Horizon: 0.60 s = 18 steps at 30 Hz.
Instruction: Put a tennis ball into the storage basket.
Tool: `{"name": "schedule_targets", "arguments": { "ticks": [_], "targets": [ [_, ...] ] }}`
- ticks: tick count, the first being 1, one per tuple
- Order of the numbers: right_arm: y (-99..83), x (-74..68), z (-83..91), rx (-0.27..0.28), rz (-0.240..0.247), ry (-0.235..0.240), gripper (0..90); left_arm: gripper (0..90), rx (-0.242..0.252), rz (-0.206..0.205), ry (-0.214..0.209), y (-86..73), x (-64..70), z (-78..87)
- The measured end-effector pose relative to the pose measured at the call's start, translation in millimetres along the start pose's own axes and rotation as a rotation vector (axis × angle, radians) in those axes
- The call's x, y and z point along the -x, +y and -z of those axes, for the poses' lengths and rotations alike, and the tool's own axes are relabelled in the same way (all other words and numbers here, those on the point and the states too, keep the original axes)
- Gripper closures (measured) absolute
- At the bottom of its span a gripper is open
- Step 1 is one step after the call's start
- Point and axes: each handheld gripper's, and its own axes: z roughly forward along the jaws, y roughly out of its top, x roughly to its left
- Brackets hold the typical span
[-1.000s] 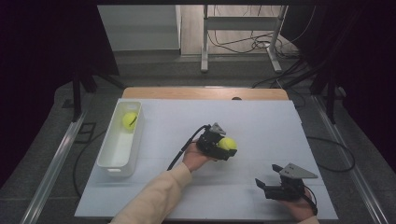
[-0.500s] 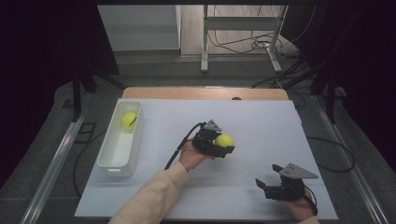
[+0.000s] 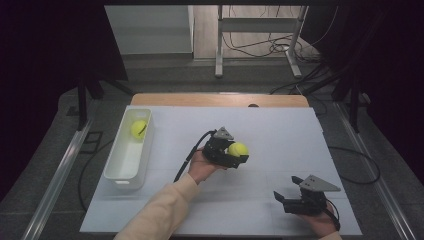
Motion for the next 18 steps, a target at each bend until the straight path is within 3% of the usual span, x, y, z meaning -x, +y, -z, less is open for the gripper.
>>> {"name": "schedule_targets", "arguments": {
  "ticks": [18],
  "targets": [
    [0.0,0.0,0.0,0.000,0.001,-0.001,12.9,25.6,0.029,0.008,0.022,-2.3,-5.1,14.6]
  ]
}}
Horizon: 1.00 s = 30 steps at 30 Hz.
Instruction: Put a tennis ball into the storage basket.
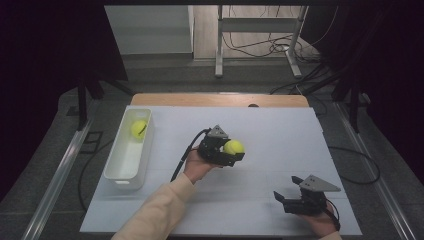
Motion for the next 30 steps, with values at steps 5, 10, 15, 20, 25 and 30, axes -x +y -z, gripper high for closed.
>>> {"name": "schedule_targets", "arguments": {
  "ticks": [5,10,15,20,25,30],
  "targets": [
    [0.0,-0.1,-0.1,-0.001,0.000,0.000,12.9,25.6,0.008,0.004,0.004,-1.0,-1.8,4.8],
    [0.0,-0.2,-0.2,-0.002,0.000,0.000,12.9,25.6,0.009,0.004,0.013,-1.2,-4.4,10.0],
    [0.0,-0.1,-0.1,-0.001,-0.001,-0.001,12.9,25.6,0.015,0.008,0.017,-2.1,-5.9,15.0],
    [0.0,-0.2,-0.1,-0.001,0.000,-0.001,12.9,25.6,0.017,0.016,0.024,-4.1,-8.2,20.7],
    [0.0,-0.2,-0.1,-0.001,0.000,-0.001,12.9,25.6,0.023,0.023,0.030,-6.4,-10.5,25.2],
    [0.0,-0.3,-0.2,-0.002,0.000,-0.002,12.9,25.6,0.030,0.031,0.035,-9.2,-13.1,29.5]
  ]
}}
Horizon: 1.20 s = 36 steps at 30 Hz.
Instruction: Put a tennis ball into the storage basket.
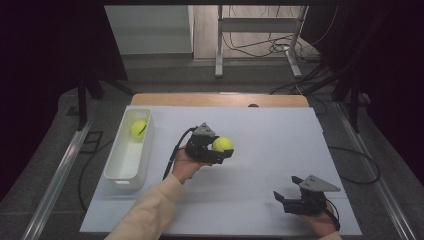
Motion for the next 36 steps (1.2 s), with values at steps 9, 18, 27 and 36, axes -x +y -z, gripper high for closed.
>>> {"name": "schedule_targets", "arguments": {
  "ticks": [9,18,27,36],
  "targets": [
    [-0.1,0.0,-0.3,0.000,-0.001,0.000,12.9,25.6,0.001,0.014,0.020,-4.3,-7.0,10.3],
    [0.0,-0.1,-0.2,-0.003,0.000,0.000,12.9,25.6,0.015,0.024,0.033,-6.9,-10.2,18.9],
    [0.0,-0.2,-0.4,-0.001,-0.001,-0.001,12.9,25.6,0.028,0.034,0.045,-9.8,-14.1,27.0],
    [0.0,0.0,-0.2,-0.003,0.000,-0.003,12.9,25.6,0.034,0.037,0.058,-11.8,-16.7,34.4]
  ]
}}
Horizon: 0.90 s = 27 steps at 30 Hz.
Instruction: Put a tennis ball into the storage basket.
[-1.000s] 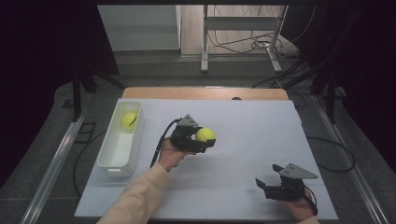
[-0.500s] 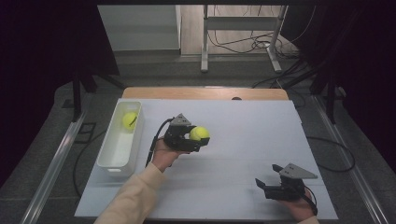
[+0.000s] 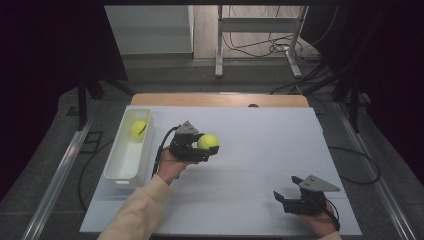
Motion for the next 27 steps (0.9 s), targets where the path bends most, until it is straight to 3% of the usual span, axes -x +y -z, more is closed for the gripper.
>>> {"name": "schedule_targets", "arguments": {
  "ticks": [27],
  "targets": [
    [0.1,0.0,0.2,0.000,0.000,-0.002,12.9,25.6,0.023,0.013,0.045,-10.2,-9.6,29.2]
  ]
}}
